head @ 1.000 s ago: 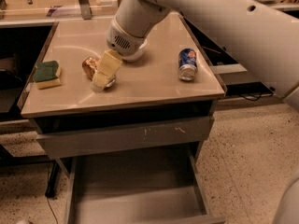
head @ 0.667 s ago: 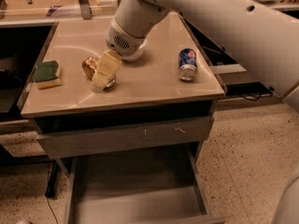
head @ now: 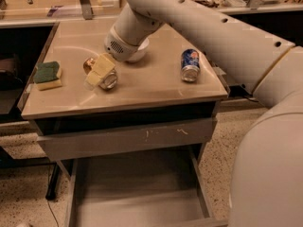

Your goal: Place orange can into middle drawer

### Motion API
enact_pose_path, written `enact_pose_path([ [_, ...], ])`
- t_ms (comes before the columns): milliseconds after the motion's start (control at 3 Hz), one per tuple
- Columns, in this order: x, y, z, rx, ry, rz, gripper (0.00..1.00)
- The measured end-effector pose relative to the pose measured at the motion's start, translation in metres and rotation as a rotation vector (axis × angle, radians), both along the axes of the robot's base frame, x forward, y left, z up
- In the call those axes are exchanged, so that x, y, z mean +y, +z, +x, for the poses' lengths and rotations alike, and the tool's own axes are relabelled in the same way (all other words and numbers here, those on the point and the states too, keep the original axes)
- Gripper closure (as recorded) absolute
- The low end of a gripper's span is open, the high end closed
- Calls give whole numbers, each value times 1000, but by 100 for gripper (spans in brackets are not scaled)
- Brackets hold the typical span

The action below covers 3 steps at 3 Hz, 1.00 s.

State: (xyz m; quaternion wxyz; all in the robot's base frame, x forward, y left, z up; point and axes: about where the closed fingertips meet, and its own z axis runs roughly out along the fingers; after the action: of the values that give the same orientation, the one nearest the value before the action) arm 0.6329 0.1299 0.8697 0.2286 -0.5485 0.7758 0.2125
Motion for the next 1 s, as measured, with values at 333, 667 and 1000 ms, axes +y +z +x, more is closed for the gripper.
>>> enact_pose_path([
  [333,1,-1,2,4,-3,2,0],
  [667,8,-5,6,-10,-14,-63,0],
  [1000,17,-20,24,10,-31,-154,0],
])
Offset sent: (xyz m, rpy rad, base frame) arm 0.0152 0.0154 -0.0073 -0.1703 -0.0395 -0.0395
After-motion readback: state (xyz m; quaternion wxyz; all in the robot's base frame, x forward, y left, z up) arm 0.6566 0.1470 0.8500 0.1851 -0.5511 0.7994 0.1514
